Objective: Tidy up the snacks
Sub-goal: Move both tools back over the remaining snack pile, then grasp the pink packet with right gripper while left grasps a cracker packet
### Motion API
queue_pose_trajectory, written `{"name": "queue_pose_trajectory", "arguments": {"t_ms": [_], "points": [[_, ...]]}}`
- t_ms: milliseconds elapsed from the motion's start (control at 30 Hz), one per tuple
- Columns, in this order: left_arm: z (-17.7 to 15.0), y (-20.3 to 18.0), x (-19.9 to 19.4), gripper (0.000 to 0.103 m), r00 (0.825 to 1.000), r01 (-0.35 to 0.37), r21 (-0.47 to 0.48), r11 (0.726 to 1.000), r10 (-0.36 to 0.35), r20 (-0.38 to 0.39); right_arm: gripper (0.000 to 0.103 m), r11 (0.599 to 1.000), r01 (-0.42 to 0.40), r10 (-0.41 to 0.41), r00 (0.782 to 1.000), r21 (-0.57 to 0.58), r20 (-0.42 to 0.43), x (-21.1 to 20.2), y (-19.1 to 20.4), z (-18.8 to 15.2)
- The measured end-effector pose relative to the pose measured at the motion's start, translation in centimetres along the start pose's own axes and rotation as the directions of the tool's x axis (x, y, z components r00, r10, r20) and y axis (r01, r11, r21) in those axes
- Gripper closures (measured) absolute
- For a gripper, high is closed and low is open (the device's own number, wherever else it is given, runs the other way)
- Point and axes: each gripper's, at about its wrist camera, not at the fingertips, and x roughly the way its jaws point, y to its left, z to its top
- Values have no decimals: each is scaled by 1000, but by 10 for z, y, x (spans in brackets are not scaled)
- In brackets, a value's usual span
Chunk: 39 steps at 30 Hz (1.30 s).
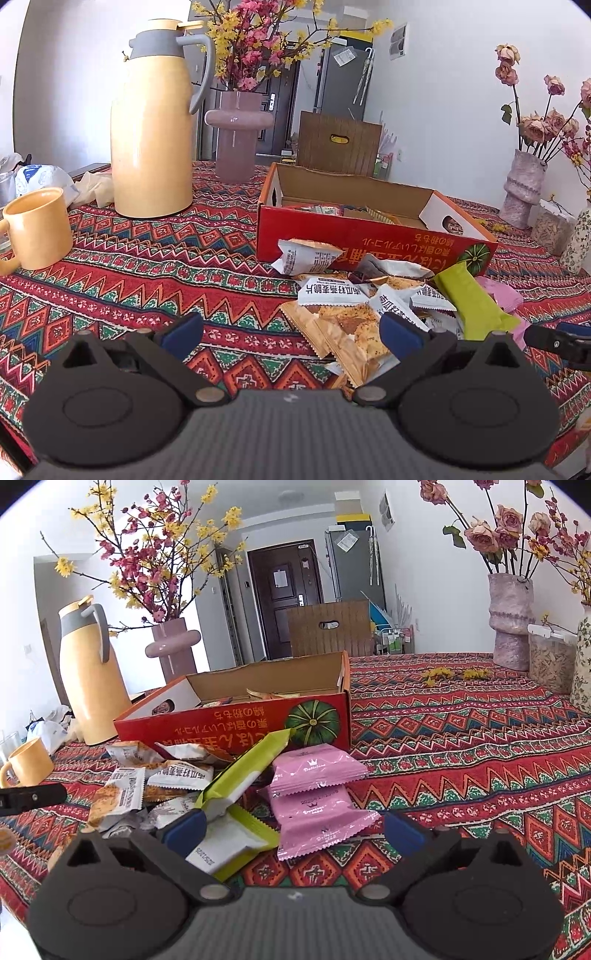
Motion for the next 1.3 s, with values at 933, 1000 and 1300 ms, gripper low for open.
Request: {"name": "queue_pose_trajectory", "arguments": {"t_ms": [933,1000,1300], "points": [[4,-10,12,0,1000,25,21,999,-24,-18,3,996,66,-69,996,-54,-60,22,-11,15],[4,-10,12,0,1000,22,21,1000,-22,-17,7,996,59,-64,995,-66,-71,28,-11,21],[6,-8,10,0,1000,8,22,1000,-8,-12,8,978,64,-88,989,-199,-115,69,-1,52]]}}
